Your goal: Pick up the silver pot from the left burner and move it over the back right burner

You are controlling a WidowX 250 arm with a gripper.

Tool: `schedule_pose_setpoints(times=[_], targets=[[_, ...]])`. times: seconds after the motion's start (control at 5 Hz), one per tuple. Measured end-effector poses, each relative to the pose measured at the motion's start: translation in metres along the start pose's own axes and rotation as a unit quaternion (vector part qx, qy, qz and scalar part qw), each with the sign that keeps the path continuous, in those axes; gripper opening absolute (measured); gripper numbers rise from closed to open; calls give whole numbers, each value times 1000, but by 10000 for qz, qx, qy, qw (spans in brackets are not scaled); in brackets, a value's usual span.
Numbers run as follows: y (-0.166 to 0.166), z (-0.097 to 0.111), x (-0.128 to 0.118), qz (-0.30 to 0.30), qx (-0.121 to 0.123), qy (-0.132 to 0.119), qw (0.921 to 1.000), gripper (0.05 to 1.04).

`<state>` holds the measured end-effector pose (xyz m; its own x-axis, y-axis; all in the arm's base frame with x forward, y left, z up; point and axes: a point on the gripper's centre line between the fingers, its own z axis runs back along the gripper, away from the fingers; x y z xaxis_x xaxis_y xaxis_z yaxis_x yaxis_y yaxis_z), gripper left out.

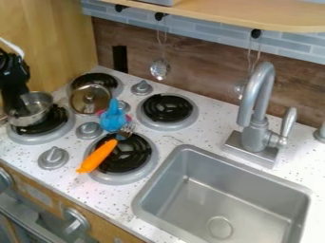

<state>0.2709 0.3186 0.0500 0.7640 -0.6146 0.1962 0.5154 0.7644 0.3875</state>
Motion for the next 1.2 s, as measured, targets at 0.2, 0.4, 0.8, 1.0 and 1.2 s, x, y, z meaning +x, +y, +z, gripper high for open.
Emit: schedule_pose_setpoints(times=[0.2, 0.4, 0.8, 1.0, 1.2], targets=[[1, -12, -8, -72, 115, 183, 9997, 1010], [-1, -32, -18, -5, 186, 357, 9992, 1010], [6, -44, -19, 210, 266, 328, 9989, 967], [9, -44, -17, 146, 378, 270, 9988, 690], [5, -46, -14, 74, 312, 167, 9993, 393]])
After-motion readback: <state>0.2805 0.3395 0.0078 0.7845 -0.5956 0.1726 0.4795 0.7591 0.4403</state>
